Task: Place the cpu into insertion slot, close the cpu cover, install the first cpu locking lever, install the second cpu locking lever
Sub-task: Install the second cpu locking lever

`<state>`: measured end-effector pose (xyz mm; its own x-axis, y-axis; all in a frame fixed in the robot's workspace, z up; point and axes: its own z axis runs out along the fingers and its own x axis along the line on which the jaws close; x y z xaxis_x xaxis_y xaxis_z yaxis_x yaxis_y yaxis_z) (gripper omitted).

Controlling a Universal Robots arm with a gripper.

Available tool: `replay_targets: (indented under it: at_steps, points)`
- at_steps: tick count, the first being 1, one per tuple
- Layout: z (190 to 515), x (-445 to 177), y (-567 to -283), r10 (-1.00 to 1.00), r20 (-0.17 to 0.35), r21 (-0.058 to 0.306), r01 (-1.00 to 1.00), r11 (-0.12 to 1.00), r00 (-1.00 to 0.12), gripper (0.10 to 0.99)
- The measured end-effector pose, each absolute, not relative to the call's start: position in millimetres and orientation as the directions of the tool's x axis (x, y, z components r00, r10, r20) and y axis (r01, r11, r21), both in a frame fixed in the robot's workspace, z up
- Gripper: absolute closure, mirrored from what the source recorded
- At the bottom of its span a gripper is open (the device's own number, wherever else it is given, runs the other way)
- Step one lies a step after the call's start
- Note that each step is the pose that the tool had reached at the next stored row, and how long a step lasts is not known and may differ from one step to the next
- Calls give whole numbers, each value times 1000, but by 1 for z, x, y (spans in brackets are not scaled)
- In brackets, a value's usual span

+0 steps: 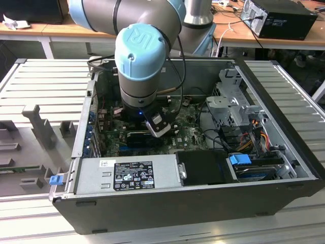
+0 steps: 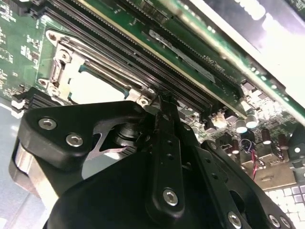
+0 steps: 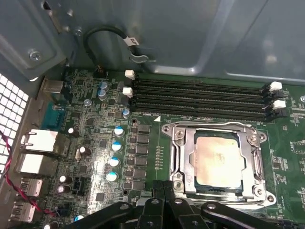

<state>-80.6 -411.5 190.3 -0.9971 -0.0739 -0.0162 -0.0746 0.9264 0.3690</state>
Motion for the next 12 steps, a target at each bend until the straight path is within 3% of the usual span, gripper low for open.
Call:
replay_targets:
  at_steps: [12]
  points:
    - [222,-82,-411,-74,-16,369,-75,926,-997,980]
